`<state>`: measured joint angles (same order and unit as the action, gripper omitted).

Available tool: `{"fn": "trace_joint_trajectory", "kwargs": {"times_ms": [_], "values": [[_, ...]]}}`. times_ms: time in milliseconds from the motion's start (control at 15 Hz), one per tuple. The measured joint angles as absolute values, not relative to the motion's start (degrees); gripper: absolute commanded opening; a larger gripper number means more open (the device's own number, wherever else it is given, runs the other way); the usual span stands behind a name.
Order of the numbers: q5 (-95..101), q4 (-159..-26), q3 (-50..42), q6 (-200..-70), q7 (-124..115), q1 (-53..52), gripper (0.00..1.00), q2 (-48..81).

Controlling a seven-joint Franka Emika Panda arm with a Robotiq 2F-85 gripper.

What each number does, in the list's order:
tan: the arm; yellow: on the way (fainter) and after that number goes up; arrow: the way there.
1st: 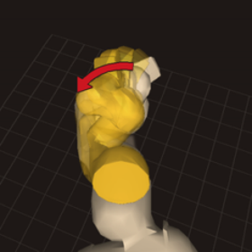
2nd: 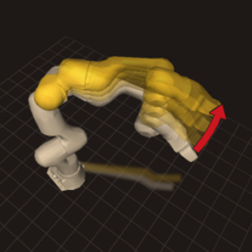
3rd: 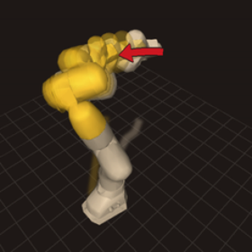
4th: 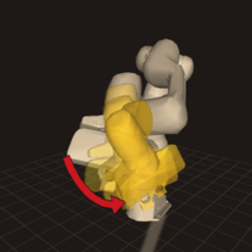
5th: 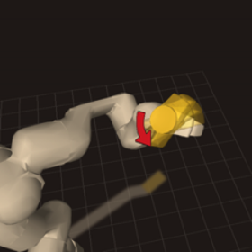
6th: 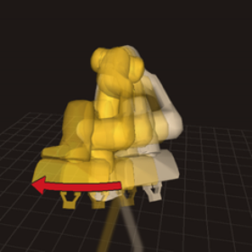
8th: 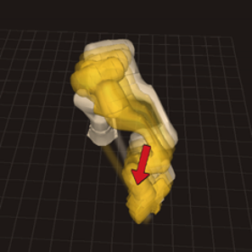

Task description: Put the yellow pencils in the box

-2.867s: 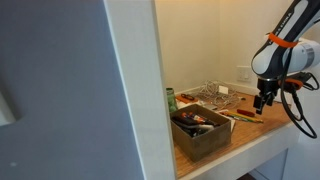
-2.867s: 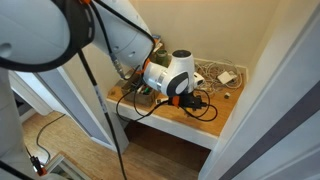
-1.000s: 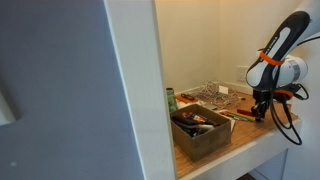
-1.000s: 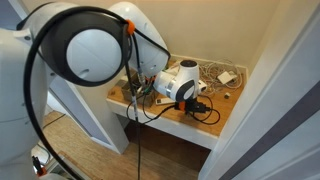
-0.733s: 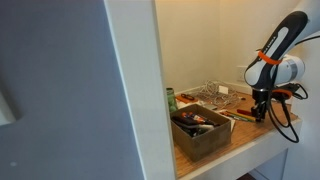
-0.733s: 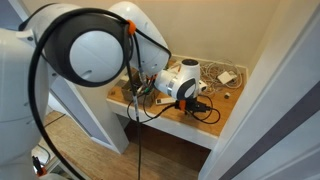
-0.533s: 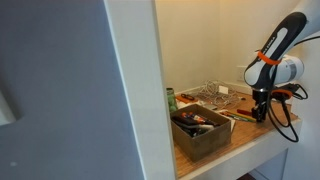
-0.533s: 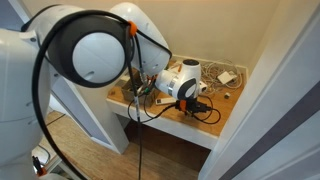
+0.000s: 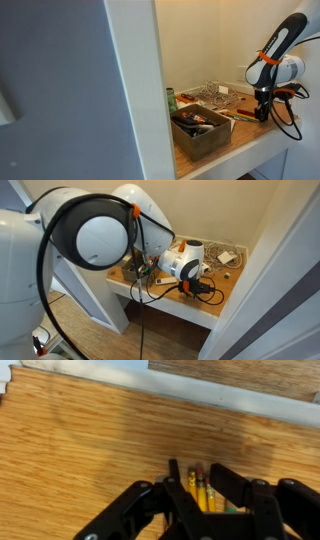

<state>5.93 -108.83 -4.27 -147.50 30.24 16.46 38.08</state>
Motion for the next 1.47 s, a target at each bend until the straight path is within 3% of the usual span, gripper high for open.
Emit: {"fn": "trace_joint_trajectory", "kwargs": {"times_ms": [733, 1467], "values": [[5.72, -106.24, -3.14, -142.92, 33.69, 19.07, 0.49, 38.15], [5.27, -105.22, -1.09, -142.31, 34.98, 19.51, 0.46, 38.16]]}}
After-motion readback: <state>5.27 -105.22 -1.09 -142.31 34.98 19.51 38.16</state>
